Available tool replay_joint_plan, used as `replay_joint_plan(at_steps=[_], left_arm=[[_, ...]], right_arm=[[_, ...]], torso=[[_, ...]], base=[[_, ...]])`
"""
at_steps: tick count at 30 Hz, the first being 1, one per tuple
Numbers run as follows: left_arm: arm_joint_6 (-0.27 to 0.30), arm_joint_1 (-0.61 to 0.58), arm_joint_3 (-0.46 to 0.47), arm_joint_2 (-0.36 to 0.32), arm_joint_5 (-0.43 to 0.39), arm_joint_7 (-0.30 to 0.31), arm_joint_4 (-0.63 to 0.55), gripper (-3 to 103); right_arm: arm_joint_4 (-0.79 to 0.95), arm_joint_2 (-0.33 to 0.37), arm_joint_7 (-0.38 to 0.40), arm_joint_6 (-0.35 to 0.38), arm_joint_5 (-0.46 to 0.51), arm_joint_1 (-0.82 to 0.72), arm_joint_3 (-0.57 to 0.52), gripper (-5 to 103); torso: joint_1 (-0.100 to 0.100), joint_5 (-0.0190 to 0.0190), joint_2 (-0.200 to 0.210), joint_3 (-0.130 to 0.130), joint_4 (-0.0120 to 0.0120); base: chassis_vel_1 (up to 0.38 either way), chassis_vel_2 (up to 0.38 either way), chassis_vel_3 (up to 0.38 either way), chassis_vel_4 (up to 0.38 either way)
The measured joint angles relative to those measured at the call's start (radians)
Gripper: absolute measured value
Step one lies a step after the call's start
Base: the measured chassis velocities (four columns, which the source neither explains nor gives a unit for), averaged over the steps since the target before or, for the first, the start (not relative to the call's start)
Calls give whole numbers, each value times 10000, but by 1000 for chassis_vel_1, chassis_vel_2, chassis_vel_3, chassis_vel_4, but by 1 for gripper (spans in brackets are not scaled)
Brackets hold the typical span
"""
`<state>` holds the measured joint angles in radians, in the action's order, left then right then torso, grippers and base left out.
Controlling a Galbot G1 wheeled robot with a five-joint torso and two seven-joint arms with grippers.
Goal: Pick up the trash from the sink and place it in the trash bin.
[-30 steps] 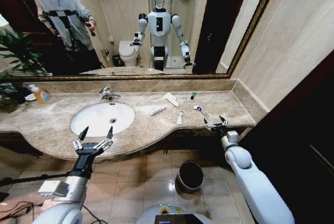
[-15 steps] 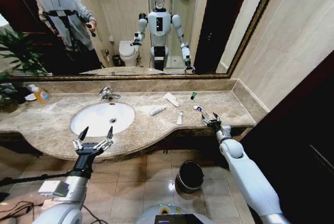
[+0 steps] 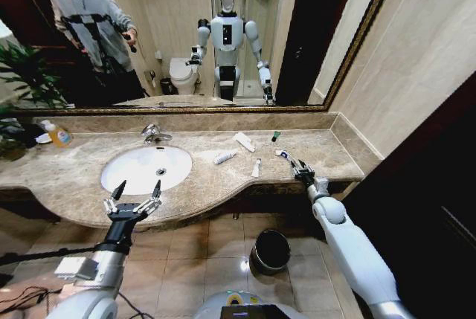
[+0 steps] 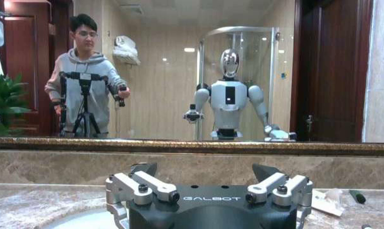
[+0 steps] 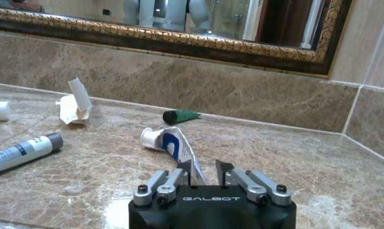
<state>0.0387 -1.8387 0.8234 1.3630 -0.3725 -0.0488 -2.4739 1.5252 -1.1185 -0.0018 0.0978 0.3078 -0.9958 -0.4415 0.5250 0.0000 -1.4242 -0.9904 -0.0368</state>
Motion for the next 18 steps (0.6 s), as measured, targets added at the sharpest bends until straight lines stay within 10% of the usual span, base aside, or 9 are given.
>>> replay_joint_plan(at_steps=[18], left_arm=[[0, 0, 0, 0, 0, 1, 0, 100]], right_arm=[[555, 131, 14, 41, 81, -414, -427, 0]], torso=[[0, 0, 0, 0, 0]], base=[[0, 0, 0, 0]])
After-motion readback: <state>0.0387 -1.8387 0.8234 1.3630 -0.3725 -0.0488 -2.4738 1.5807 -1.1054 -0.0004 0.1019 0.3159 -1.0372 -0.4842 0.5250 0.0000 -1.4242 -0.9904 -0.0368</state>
